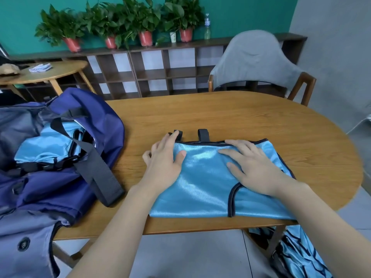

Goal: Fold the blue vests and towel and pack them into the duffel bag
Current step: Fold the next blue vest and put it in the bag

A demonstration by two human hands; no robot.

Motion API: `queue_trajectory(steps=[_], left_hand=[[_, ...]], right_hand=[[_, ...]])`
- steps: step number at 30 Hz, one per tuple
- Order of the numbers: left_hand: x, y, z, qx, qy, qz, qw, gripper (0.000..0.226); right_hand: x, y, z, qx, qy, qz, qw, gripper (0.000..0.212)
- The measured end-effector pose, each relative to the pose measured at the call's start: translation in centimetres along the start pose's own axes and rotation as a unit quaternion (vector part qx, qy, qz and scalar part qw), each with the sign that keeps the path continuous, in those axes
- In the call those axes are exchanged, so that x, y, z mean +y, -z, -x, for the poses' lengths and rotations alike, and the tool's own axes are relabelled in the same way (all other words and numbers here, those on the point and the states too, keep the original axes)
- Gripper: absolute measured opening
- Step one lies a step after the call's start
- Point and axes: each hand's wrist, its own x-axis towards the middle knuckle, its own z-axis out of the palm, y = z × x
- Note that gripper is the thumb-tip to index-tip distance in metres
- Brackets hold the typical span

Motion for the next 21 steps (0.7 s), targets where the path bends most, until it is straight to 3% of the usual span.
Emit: queue_trajectory(steps=[3,5,8,11,13,18,21], left_hand=[[0.8,0.4,0.7,0.021,-0.012,-0.099,0.995,0.056],[2.6,0.4,1.9,0.029,-0.034,-0.096,0.994,0.055],[5.7,-0.6,4.0,-0.060,-0.029,-0.065,0.996,0.067],[7.0,-2.0,5.1,-0.165,0.000,-0.088,0.982,0.098],[6.7,-2.3,4.8,-0.181,-0.006,-0.111,0.977,0.108],[4.9,-1.3,2.2,-0.163,-0.011,-0.127,0.978,0.112],[4.9,-1.5,2.2,-0.141,-0.024,-0.046,0.989,0.103]], right_hand=[[-0.4,0.2,-0.2,-0.045,-0.028,0.056,0.997,0.065],[-0.6,0.2,-0.4,-0.055,-0.040,0.064,0.996,0.074],[-0.7,0.1,-0.7,-0.058,-0.065,0.054,0.995,0.082],[-0.8,0.0,-0.9,-0.053,-0.095,0.046,0.993,0.070],[-0.8,-0.1,-0.9,-0.047,-0.115,0.047,0.991,0.066],[-0.1,0.5,-0.5,-0.011,-0.174,0.065,0.983,0.064],[0.5,0.9,0.0,0.025,-0.186,0.105,0.977,0.062]])
